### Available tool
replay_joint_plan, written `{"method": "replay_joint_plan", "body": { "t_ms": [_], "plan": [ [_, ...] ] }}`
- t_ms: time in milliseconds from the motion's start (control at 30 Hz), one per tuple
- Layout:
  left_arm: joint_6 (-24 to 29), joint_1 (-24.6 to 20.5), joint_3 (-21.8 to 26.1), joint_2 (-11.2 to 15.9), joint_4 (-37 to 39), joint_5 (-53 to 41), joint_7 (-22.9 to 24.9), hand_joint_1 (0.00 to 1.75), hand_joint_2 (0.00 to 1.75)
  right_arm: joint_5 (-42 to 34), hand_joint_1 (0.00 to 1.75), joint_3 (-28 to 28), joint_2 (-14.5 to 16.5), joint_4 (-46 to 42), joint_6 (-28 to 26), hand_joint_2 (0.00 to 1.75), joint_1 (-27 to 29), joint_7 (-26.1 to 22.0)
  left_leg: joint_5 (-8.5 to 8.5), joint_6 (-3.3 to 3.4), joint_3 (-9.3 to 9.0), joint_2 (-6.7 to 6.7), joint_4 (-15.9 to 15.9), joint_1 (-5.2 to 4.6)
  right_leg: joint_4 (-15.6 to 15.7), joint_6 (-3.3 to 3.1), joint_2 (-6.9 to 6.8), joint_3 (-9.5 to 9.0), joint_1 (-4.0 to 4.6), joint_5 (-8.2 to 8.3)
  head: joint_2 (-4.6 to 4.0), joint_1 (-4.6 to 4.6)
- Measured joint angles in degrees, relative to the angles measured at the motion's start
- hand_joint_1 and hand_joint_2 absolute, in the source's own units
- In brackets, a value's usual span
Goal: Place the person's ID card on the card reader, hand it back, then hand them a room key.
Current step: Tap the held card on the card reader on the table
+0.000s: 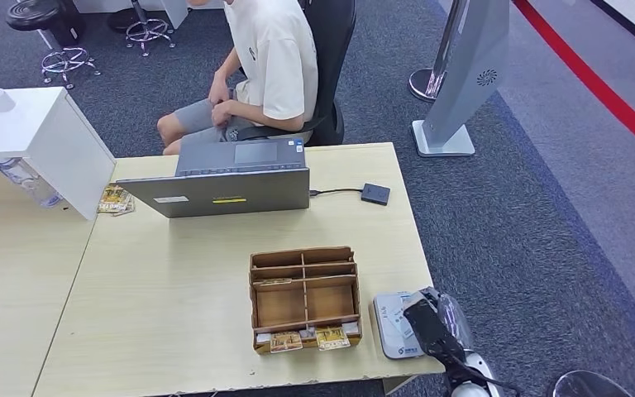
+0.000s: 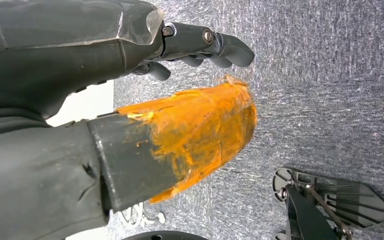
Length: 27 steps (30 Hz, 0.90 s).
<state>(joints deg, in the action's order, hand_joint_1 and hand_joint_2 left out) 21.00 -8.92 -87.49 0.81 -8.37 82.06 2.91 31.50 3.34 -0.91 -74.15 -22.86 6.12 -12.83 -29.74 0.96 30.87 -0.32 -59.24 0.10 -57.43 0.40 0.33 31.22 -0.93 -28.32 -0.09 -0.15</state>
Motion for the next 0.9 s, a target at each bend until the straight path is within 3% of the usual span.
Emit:
{"method": "replay_joint_plan", "body": {
  "t_ms": [900],
  "plan": [
    [0.09,0.09,0.0,-0.09,0.0,0.31,-0.02,0.0,0.0,4.8,1.75,0.09,-0.43,5.48,-2.66,1.75,-3.08,1.43,0.01,0.0,-0.27,0.06,0.0,0.01,0.0,0.0,0.02,-0.26,0.01,0.02,0.0,0.01]
  ]
}}
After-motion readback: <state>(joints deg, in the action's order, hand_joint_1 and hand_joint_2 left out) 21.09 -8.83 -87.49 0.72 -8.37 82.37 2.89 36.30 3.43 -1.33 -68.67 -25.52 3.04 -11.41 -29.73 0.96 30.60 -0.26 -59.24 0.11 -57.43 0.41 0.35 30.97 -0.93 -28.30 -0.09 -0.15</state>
